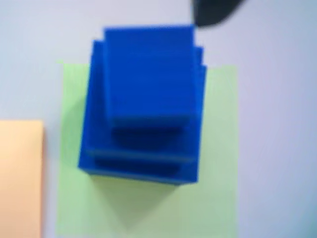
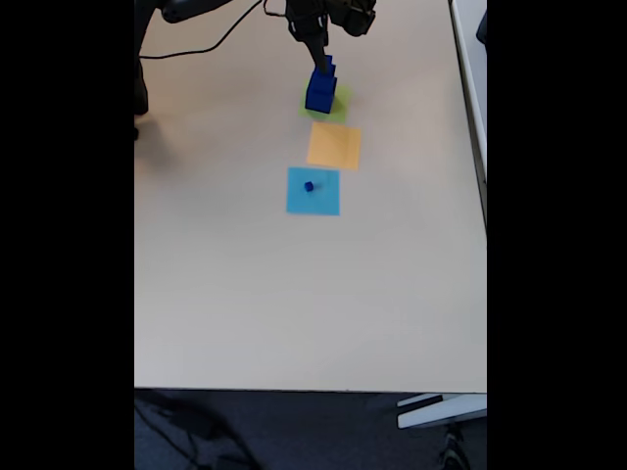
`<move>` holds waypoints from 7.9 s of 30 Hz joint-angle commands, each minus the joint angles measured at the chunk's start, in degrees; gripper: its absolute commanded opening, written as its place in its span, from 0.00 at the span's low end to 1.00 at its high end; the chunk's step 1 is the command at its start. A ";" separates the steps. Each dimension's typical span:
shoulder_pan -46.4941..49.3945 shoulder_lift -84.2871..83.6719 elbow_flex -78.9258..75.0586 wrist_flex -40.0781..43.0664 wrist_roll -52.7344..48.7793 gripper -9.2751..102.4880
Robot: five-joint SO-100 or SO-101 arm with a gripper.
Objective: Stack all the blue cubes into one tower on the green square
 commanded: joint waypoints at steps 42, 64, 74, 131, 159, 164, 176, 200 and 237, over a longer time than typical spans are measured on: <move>23.82 -9.32 7.56 -21.01 -4.57 0.32; 26.10 -22.06 -9.76 -9.58 0.18 0.39; 27.07 -24.79 -9.84 -4.83 5.89 0.35; 28.65 -39.64 -28.56 2.55 7.91 0.19; 27.60 -36.12 -39.64 3.52 -2.90 0.08; 25.05 -34.54 -47.11 7.65 -6.42 0.08; 15.12 -22.68 -45.18 14.77 -12.13 0.08; 3.08 -17.49 -39.02 14.85 0.35 0.08; -0.53 -15.21 -32.08 14.77 3.16 0.08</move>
